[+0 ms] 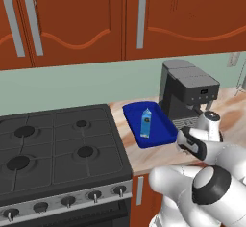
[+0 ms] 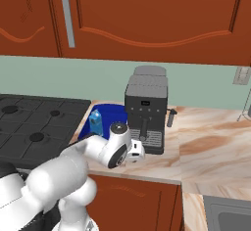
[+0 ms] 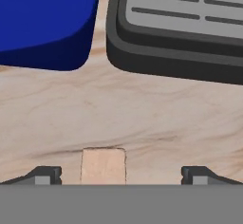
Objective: Take out the milk from the fridge and place it on the tray on the counter. Then take the sugar cube near the tray and place it in the tray.
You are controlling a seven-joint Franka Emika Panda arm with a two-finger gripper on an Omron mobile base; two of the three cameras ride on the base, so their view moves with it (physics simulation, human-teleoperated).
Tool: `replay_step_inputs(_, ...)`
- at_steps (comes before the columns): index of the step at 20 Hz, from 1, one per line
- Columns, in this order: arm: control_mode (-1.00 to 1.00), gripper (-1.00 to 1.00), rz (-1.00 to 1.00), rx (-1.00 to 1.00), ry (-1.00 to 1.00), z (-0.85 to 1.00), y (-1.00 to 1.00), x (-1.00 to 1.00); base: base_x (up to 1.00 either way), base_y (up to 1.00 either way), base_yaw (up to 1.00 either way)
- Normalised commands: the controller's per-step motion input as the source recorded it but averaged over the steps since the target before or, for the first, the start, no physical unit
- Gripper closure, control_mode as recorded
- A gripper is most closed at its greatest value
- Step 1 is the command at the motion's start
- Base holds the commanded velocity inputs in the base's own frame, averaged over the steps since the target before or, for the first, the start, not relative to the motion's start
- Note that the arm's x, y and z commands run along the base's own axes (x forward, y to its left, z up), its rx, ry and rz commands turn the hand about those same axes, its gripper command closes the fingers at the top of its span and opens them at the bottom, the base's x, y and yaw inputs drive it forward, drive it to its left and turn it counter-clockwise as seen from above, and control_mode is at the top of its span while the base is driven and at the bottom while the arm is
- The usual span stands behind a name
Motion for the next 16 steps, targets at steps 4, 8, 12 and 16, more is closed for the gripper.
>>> replay_step_inputs(4, -1.00, -1.00, 0.00, 0.00, 0.00, -0.08, 0.00, 0.12, 0.00, 0.00, 0.00)
replay_step_inputs(8, -1.00, -1.00, 0.00, 0.00, 0.00, -0.08, 0.00, 0.00, 0.00, 0.00, 0.00)
replay_step_inputs(12, -1.00, -1.00, 0.00, 0.00, 0.00, -0.08, 0.00, 0.00, 0.00, 0.00, 0.00)
replay_step_inputs(16, -1.00, -1.00, 0.00, 0.00, 0.00, -0.10, 0.00, 0.00, 0.00, 0.00, 0.00)
